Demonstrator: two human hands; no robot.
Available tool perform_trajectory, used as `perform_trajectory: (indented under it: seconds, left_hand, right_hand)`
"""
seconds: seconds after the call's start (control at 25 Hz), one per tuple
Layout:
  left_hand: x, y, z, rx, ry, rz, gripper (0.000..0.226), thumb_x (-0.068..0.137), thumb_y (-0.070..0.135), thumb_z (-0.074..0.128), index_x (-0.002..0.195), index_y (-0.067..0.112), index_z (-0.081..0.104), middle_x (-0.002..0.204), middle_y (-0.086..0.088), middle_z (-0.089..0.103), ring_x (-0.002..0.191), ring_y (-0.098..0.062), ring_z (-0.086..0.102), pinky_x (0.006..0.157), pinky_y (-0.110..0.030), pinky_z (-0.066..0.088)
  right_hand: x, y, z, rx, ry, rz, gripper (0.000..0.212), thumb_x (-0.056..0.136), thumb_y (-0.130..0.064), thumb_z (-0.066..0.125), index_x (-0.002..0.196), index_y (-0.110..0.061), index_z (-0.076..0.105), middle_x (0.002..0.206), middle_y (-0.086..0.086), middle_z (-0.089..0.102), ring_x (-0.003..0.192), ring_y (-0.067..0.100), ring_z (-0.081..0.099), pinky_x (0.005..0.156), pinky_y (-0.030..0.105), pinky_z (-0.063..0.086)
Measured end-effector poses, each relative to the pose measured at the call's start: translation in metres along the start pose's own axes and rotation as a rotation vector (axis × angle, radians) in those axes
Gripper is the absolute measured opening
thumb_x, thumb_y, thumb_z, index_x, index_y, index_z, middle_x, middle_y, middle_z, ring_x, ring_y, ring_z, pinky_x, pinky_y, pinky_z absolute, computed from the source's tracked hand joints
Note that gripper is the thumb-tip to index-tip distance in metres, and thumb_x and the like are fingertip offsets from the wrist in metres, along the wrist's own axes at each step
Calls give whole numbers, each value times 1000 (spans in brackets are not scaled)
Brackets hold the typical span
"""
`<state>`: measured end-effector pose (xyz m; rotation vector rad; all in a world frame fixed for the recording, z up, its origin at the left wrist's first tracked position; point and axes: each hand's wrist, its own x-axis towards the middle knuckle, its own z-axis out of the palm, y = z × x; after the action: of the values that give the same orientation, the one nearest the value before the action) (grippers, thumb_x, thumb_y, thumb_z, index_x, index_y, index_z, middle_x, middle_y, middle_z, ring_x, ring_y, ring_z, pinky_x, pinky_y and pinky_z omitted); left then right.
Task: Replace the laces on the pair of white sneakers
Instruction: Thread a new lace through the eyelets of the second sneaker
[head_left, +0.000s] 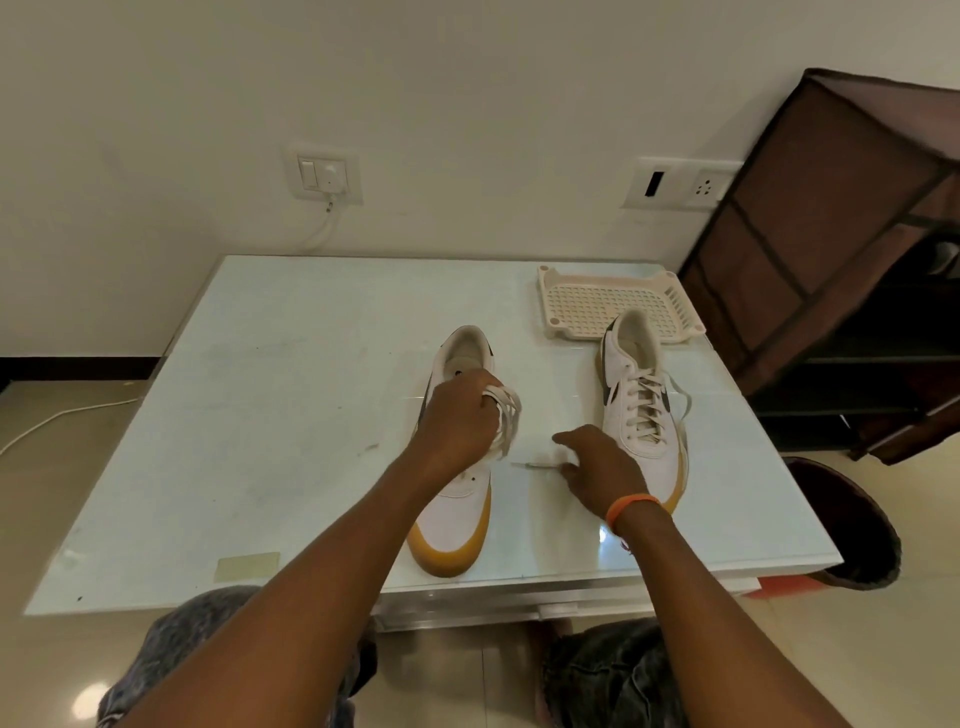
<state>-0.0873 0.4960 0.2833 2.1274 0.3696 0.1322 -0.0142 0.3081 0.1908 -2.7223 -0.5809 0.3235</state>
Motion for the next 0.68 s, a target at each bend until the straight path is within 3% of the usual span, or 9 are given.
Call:
perform_trajectory:
  seconds: [0.08, 0.2, 0.32, 0.4, 0.48, 0.56, 0.68]
  left_hand:
    - [-3, 0, -6, 3, 12, -7, 23, 96, 5, 40, 93, 15, 61, 79, 13, 59, 78, -7, 59, 67, -10, 43]
    - [-13, -3, -5, 11, 21, -26, 25, 97, 7, 40, 104, 9, 64, 93, 1, 65, 87, -20, 64, 80, -30, 52]
    - [-19, -7, 3, -69, 33, -74, 25, 95, 8, 42, 102, 12, 65, 89, 4, 65, 85, -19, 64, 79, -29, 51]
    - [-21, -8, 5, -121, 26, -122, 23, 95, 9, 43, 100, 14, 65, 87, 4, 66, 79, -16, 63, 72, -24, 52]
    - [-19, -10, 4, -166, 18, -180, 21, 95, 10, 44, 101, 14, 64, 89, -1, 67, 72, -14, 64, 60, -17, 51]
    - [-17, -11, 4, -209, 26, -231, 18, 94, 12, 47, 99, 12, 65, 91, -6, 68, 67, -15, 65, 62, -23, 53]
    - [-20, -4, 5, -276, 2, -291, 15, 93, 14, 52, 98, 9, 66, 92, -9, 69, 66, -16, 66, 69, -34, 57]
  right_hand:
    - [-2, 0, 13, -191, -90, -48, 39, 95, -16, 53, 134, -19, 50, 127, 4, 46, 97, 28, 61, 79, 36, 52]
    - [-6, -8, 22, -293, -63, -70, 23, 95, -5, 46, 117, -9, 49, 117, 10, 48, 76, 28, 56, 63, 33, 43]
    - [-9, -6, 21, -282, -64, -90, 19, 91, 1, 46, 108, -7, 52, 109, 12, 52, 86, 29, 57, 71, 32, 43]
    - [-12, -4, 15, -143, -38, -109, 20, 86, 7, 48, 98, -8, 53, 100, 10, 50, 88, 30, 55, 76, 33, 43]
    - [-18, -2, -1, 17, 219, -72, 19, 81, 10, 50, 88, -7, 55, 92, 10, 52, 86, 31, 56, 76, 35, 43]
    - [-24, 6, -23, 8, 529, 95, 16, 81, 5, 55, 91, -5, 62, 100, 15, 61, 97, 38, 57, 83, 43, 46]
    - [-34, 3, -37, 28, 577, 377, 23, 82, 3, 59, 97, -13, 67, 110, 12, 62, 106, 38, 52, 87, 46, 42]
